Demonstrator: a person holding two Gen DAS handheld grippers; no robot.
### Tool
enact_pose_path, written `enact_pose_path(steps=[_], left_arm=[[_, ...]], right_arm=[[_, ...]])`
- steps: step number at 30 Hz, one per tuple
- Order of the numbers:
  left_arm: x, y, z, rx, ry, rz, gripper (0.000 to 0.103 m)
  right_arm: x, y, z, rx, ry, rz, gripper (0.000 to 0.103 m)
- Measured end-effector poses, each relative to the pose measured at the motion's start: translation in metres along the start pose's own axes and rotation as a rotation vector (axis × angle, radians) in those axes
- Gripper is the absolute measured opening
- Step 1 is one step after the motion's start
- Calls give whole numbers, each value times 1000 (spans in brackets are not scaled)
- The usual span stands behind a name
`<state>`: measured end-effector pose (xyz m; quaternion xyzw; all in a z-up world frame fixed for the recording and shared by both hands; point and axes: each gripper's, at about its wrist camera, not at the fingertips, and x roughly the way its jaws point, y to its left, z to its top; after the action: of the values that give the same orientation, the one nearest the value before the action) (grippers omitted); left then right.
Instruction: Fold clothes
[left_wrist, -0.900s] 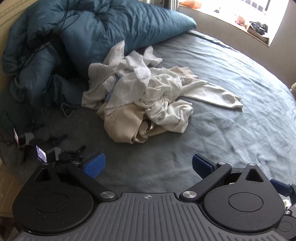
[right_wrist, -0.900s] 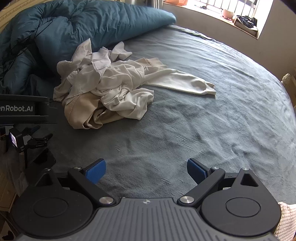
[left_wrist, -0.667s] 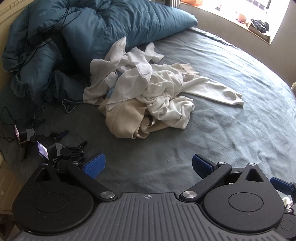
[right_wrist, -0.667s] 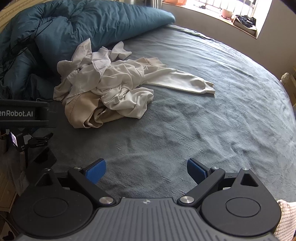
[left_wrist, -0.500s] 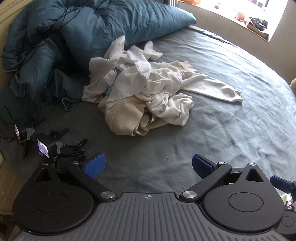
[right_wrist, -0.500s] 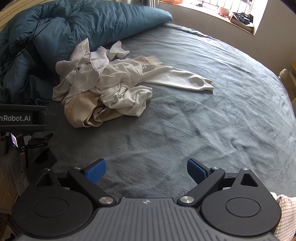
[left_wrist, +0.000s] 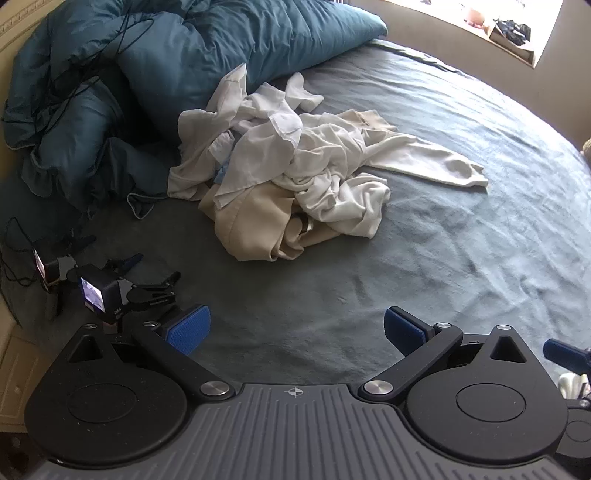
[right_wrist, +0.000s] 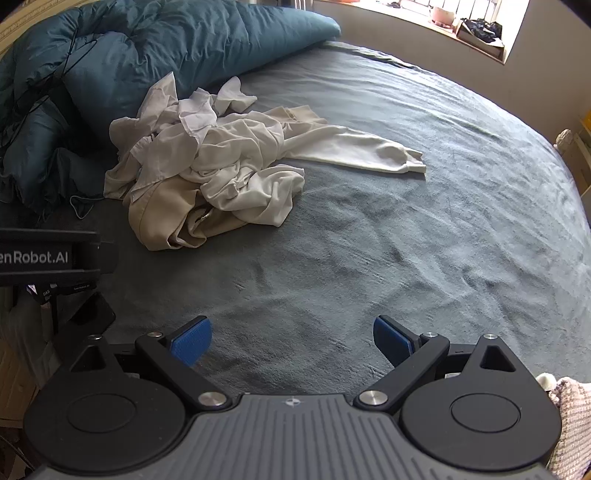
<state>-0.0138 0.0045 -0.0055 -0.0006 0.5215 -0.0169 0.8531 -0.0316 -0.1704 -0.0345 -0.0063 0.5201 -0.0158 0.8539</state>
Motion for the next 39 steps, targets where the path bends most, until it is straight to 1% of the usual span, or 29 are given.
enact_pose_path(steps=[18, 27, 30, 32, 37, 39], left_arm=[[17, -2, 13, 31, 24, 28, 102], [33, -4, 22, 43, 31, 35, 102], [43, -2, 27, 54, 0, -2, 103], [56, -1, 31, 63, -28, -31, 103], [113, 0, 45, 74, -121, -133, 103], [141, -3, 56, 75, -163, -157, 103]], right_arm=[[18, -2, 14, 35, 16, 3, 97], [36, -1, 25, 37, 26, 9, 97], [48, -2, 28, 18, 5, 15, 97], [62, -4, 29, 10, -25, 25, 97], [120, -18, 31, 28, -104, 79, 97], [148, -24, 33, 54, -140, 102, 97]])
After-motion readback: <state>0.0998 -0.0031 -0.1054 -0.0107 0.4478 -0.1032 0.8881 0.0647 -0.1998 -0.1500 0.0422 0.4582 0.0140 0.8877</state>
